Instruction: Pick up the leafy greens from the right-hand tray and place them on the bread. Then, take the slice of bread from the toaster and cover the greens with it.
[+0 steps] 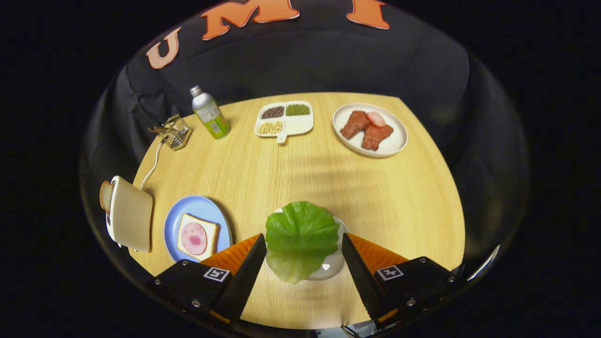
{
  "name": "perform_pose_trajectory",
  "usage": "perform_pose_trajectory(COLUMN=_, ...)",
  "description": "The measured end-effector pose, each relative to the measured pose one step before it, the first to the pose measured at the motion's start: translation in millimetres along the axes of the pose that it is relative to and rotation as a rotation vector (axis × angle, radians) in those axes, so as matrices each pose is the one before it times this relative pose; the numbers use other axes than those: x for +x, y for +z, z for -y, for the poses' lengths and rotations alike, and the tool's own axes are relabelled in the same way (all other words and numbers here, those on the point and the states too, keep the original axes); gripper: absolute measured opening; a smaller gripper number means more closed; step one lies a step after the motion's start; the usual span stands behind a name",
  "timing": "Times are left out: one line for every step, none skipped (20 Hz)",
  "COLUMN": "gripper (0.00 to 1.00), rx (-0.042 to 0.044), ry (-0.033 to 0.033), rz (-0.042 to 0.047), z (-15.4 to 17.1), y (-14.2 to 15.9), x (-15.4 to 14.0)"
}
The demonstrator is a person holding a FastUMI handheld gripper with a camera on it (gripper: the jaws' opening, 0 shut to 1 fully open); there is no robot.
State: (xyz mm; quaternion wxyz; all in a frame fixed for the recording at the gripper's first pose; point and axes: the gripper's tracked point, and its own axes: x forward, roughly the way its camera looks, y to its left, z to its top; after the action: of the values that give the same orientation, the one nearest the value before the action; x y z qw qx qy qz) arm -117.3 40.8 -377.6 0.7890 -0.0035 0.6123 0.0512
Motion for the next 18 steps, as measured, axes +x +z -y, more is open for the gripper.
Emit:
perform_pose_trajectory(gripper=0.97, rx=0.00283, ry=-0.00605, rz=-0.03439, z=1.09, y=-7.65, x=8.81)
perform_pose_trajectory(gripper=0.96, rx=-0.00129, ry=-0.01269, rz=-0.02942, z=2.38, y=-5.80, x=6.85)
perform_pose_trajectory(gripper=0.96, rx=-0.00378, ry=-0.00710, rz=-0.02477, z=2.61, y=-4.21, x=5.72)
perform_pose_trajectory(gripper=0.96, rx=0.00072, ry=-0.00559, rz=-0.02371, z=0.52, y=-3.59, x=5.64)
perform_pose_trajectory(gripper=0.95, rx=-0.00023, ry=0.00025, rz=-0.02400, z=0.77, y=-2.41, x=4.69)
perform_pose_trajectory(gripper=0.95, rx=0.00293, ry=-0.00518, rz=-0.01881, z=-0.39, y=-2.42, x=5.16)
perform_pose_trajectory(gripper=0.95, rx=0.00076, ry=-0.00508, rz=-0.01291, z=0.41, y=-0.25, x=5.61)
perform_pose_trajectory(gripper=0.95, rx=0.00070, ry=-0.00996, rz=-0.01410, z=1.48, y=-0.03, x=5.21)
perform_pose_trajectory(gripper=0.95, rx=-0.00053, ry=-0.00689, rz=-0.01462, z=-0.26, y=-0.42, x=4.50)
perform_pose_trajectory(gripper=0.93, rx=-0.00008, ry=0.00089, rz=-0.01861, z=-2.43, y=-1.87, x=5.89)
perform_pose_trajectory(gripper=0.93, rx=0.00108, ry=0.00424, rz=-0.02074, z=-2.88, y=-2.33, x=4.63)
perform_pose_trajectory(gripper=0.90, rx=0.00142, ry=-0.00426, rz=-0.01700, z=-0.92, y=-1.74, x=3.88)
perform_pose_trajectory(gripper=0.90, rx=-0.00025, ry=-0.00987, rz=-0.01069, z=0.49, y=-1.95, x=4.20)
perform_pose_trajectory(gripper=0.88, rx=0.00024, ry=-0.01004, rz=-0.00523, z=0.41, y=-0.39, x=3.93)
perform_pose_trajectory(gripper=0.87, rx=0.00378, ry=-0.00877, rz=-0.00649, z=-1.01, y=-1.48, x=4.15)
perform_pose_trajectory(gripper=0.84, rx=0.00658, ry=-0.00301, rz=-0.01214, z=-1.38, y=-2.59, x=4.02)
perform_pose_trajectory(gripper=0.82, rx=0.00852, ry=-0.00400, rz=0.01268, z=-0.28, y=4.99, x=-4.60)
perform_pose_trajectory(gripper=0.80, rx=0.00114, ry=0.00141, rz=-0.02111, z=-0.20, y=-6.11, x=3.38)
